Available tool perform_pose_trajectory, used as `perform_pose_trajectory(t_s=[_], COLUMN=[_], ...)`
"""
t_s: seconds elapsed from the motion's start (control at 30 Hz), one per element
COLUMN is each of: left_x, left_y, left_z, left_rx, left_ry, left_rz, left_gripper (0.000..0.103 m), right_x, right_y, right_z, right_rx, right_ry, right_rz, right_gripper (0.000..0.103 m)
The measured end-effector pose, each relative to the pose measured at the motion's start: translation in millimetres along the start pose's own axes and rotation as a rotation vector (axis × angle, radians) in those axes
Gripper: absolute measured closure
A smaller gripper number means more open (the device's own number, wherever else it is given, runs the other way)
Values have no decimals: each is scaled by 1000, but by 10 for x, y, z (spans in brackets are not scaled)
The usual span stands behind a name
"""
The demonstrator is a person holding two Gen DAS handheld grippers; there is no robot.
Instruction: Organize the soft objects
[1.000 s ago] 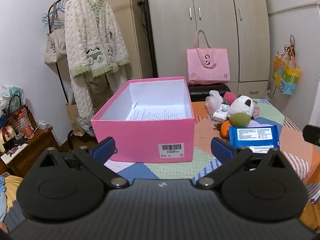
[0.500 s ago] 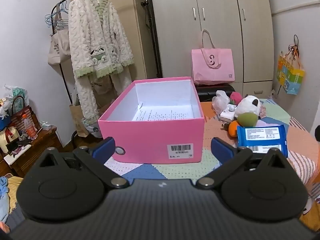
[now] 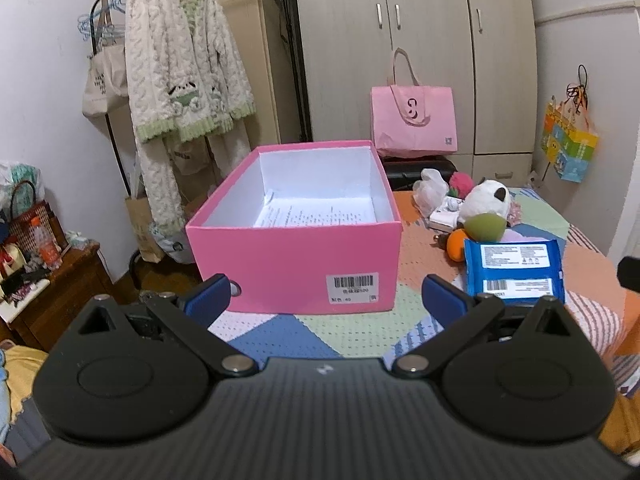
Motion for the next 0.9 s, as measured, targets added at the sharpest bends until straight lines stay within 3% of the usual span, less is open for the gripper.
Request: perform_pose_trajectory(t_s=[0.9], left_x=[-10], left_y=[-6], left_z=[8], left_rx=[34], left_ry=[34], left_rz=[58], left_gripper=[0], right_x=[2], right_y=[-1], right_z=[46], right_rx=[20], right_ry=[3], right_rz=[3], right_gripper=[0])
Point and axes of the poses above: each gripper's, at about its wrist camera, not at the fingertips, and x roughly against the way its jaws point, y to its left, z to its underside, the point moved 4 cm from there along -x, roughly the way its jaws point, and after that the axes turned 6 degrees about -x, right-handed, at the moved point
